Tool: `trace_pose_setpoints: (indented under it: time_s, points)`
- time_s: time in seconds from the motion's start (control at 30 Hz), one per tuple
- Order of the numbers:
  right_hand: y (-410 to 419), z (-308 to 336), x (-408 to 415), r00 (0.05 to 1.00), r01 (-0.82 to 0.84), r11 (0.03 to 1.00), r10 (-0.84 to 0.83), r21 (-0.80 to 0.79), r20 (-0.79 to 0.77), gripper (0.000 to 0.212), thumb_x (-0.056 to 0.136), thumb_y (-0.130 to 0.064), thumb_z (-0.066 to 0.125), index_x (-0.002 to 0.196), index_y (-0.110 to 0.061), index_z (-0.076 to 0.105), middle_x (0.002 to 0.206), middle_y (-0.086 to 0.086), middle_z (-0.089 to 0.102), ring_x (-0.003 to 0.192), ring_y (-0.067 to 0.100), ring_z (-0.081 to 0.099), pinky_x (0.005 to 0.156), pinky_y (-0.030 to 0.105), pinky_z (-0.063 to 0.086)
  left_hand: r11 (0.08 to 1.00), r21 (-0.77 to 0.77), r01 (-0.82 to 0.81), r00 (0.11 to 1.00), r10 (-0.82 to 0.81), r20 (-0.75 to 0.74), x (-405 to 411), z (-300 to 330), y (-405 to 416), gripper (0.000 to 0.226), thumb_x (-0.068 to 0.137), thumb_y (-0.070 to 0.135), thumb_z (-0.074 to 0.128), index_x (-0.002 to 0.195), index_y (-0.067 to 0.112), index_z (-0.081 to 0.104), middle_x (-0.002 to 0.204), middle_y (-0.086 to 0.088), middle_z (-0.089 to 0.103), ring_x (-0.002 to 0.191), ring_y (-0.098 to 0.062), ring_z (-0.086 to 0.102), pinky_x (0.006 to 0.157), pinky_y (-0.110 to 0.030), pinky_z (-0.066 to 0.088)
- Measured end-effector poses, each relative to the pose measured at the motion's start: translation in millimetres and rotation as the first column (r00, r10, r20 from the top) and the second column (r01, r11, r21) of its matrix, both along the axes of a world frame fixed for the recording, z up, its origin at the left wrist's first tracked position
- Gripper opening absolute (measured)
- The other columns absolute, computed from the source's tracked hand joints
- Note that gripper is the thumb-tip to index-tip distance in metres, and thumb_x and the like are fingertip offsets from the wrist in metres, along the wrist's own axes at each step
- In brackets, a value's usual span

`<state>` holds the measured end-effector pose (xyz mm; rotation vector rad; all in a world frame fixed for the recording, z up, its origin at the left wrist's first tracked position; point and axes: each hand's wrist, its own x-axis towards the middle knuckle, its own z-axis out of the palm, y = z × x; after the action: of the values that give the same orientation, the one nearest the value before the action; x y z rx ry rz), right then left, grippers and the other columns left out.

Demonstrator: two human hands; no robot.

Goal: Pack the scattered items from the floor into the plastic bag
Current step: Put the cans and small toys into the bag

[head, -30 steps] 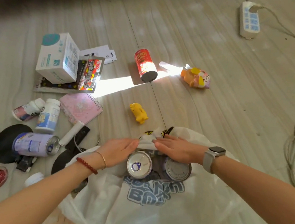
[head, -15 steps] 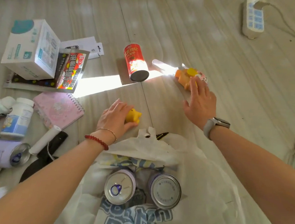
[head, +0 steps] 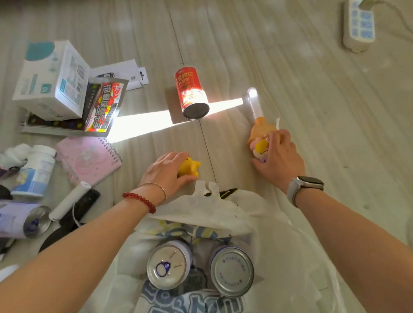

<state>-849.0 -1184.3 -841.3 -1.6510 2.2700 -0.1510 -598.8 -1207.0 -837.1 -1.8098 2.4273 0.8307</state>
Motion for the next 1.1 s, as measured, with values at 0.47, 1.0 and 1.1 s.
trace_pose_setpoints:
  time_s: [0.47, 1.0, 1.1]
  points:
    - [85, 95, 33, 0.634, 0.298, 0.93, -0.024, -0.216, 0.773, 0.02, 0.089, -0.034, 0.052, 0.108, -0.026, 0.051, 0.09, -0.009, 0.055, 0.077, 0.013, 0.057, 0.056, 0.022, 0.049, 0.907, 0.045, 0.419, 0.908, -0.418, -0.028, 7, 78, 86, 0.052, 0.085, 0.055, 0.043, 0.132, 0.033, 0.038, 0.128, 0.006, 0.046, 0.122, -0.013, 0.038, 0.108, -0.036, 0.022]
    - [126, 108, 54, 0.712, -0.312, 0.95, 0.253, -0.028, 0.655, 0.035, 0.091, -0.027, 0.054, 0.125, -0.029, 0.046, 0.115, -0.002, 0.055, 0.096, 0.013, 0.054, 0.077, 0.014, 0.044, 0.974, 0.222, -0.048, 0.992, 0.073, -0.104, 76, 63, 51, 0.016, 0.089, 0.021, 0.053, 0.079, 0.013, 0.063, 0.062, 0.002, 0.052, 0.068, -0.019, 0.051, 0.055, -0.02, 0.033]
    - [124, 100, 69, 0.769, -0.559, 0.829, 0.521, -0.005, 0.371, 0.053, 0.087, -0.037, 0.049, 0.138, -0.027, 0.035, 0.131, -0.001, 0.05, 0.115, 0.015, 0.045, 0.092, 0.023, 0.034, 0.981, 0.188, -0.035, 0.985, 0.066, -0.161, 73, 62, 50, 0.013, 0.089, 0.019, 0.054, 0.079, 0.018, 0.061, 0.072, -0.004, 0.059, 0.073, -0.019, 0.053, 0.06, -0.027, 0.037]
